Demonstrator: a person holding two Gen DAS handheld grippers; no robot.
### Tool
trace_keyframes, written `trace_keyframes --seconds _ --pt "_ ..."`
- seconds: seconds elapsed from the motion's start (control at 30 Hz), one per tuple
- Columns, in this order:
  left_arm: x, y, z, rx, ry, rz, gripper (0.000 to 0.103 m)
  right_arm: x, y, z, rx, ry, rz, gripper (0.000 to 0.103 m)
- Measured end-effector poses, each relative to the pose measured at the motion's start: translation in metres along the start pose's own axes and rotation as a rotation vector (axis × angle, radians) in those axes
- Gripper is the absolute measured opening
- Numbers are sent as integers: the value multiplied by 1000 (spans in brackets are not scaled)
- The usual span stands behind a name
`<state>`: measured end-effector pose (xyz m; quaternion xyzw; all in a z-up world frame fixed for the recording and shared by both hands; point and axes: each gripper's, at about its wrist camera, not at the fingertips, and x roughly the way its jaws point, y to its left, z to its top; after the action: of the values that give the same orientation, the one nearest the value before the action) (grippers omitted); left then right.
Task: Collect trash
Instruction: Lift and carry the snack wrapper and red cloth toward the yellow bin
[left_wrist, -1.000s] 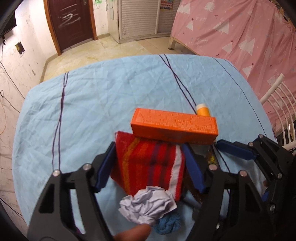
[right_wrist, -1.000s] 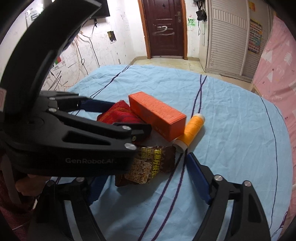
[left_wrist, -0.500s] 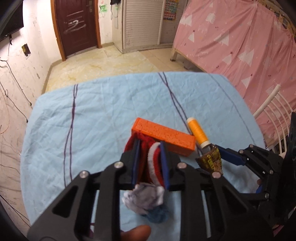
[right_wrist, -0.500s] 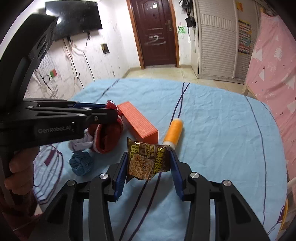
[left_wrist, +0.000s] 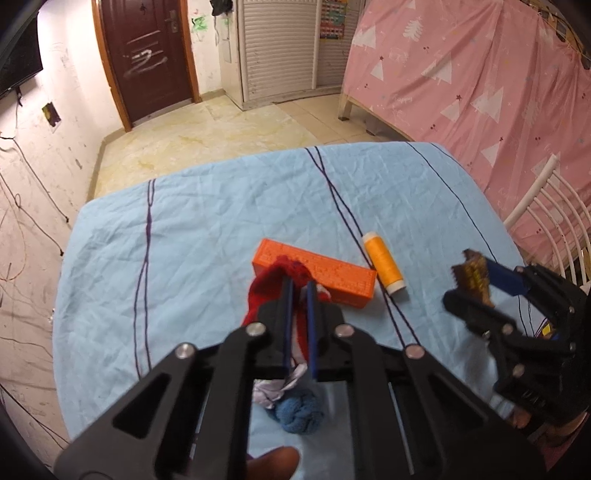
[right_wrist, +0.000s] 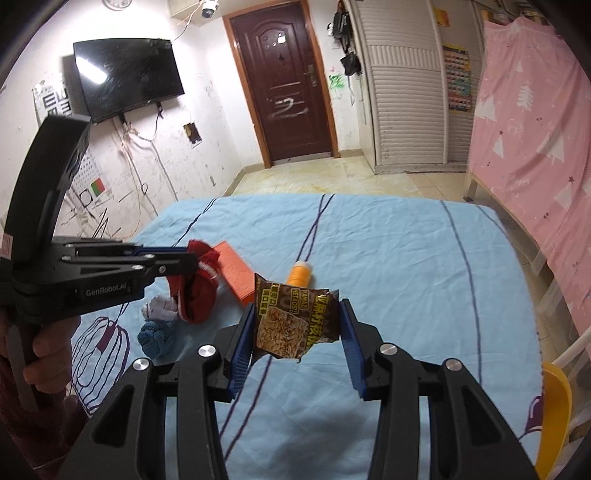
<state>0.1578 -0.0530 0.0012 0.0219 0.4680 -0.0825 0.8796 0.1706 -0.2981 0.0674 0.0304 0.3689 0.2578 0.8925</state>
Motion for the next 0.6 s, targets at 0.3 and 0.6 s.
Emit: trace_keyframes --seconds 0.3,0.6 --pt "-29 3 9 -34 -70 -37 4 -20 -22 3 59 -69 -34 38" --pt "-59 -34 17 30 -144 -78 5 -45 -48 -2 107 -122 -78 38"
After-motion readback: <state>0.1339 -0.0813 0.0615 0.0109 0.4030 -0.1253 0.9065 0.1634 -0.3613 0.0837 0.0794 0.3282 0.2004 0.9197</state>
